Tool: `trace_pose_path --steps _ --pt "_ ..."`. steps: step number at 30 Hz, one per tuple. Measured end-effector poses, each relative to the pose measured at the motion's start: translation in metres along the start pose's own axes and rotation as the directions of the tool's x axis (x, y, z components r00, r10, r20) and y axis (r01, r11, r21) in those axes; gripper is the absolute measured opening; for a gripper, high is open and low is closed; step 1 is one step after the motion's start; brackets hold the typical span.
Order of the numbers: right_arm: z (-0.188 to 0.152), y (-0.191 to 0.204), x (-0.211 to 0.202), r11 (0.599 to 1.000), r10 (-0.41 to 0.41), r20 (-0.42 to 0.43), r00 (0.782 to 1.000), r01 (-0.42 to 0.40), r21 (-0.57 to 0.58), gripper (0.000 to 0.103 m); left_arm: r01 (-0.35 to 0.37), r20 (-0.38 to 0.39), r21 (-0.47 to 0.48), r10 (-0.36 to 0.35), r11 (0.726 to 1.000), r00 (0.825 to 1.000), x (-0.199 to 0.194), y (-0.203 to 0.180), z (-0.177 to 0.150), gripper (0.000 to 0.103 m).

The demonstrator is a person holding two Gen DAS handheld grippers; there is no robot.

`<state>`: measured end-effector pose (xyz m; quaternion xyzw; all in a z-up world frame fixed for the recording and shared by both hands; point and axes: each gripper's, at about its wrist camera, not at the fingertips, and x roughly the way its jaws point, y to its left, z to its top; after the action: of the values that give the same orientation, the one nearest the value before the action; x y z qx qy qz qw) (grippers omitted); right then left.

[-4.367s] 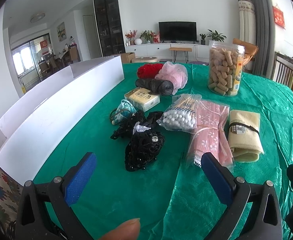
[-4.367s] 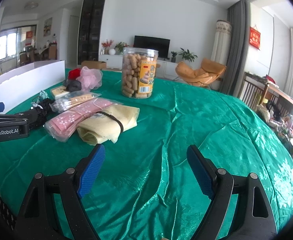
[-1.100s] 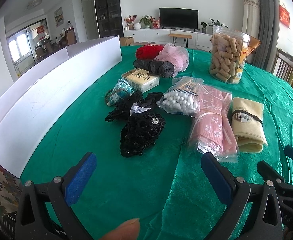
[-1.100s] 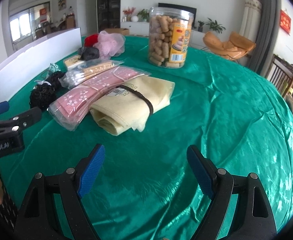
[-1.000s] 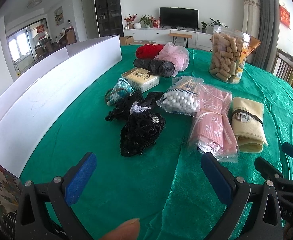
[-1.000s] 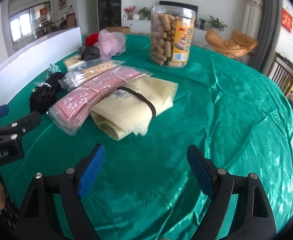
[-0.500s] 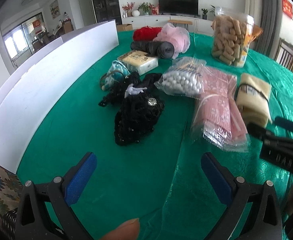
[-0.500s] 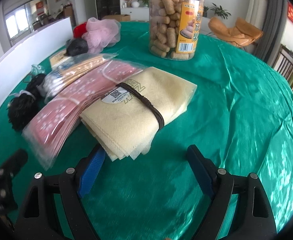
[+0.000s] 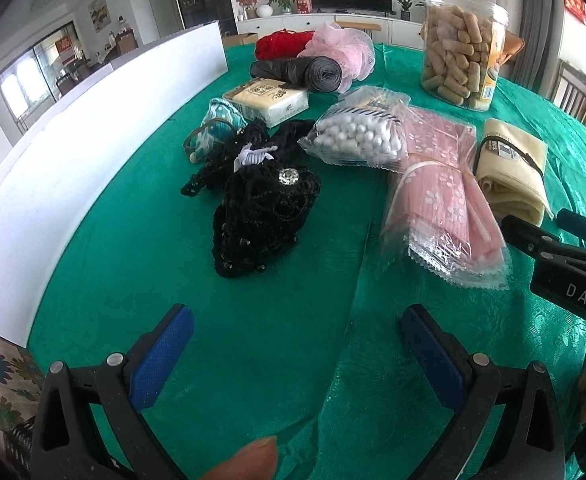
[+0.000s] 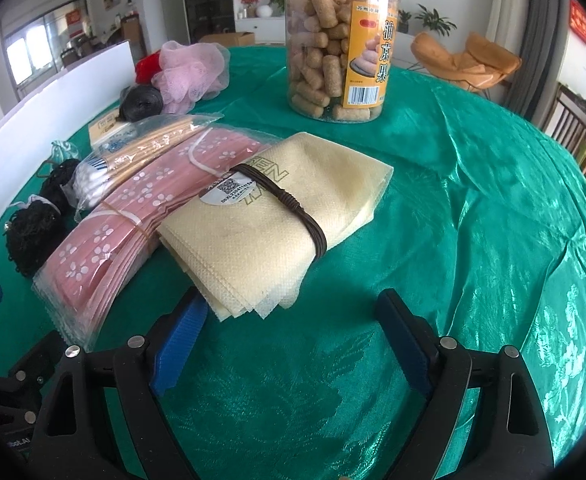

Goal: Organize soft objects

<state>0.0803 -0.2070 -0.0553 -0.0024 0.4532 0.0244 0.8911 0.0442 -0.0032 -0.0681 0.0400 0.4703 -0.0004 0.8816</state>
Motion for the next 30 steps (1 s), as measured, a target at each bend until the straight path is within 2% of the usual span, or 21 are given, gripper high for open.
trace_pose_path --steps 14,30 --pt "0.0 -0.0002 0.0003 1.0 -0.001 0.001 1.0 0.001 0.001 0.089 0.049 -0.033 -0.053 -0.051 0.997 0.998 0.0043 0.0073 0.0 0.103" --pt "-0.0001 -0.0002 0.0003 1.0 -0.001 0.002 1.0 0.001 0.002 0.089 0.051 -0.034 -0.056 -0.053 0.997 0.998 0.0036 0.0076 -0.0001 0.103"
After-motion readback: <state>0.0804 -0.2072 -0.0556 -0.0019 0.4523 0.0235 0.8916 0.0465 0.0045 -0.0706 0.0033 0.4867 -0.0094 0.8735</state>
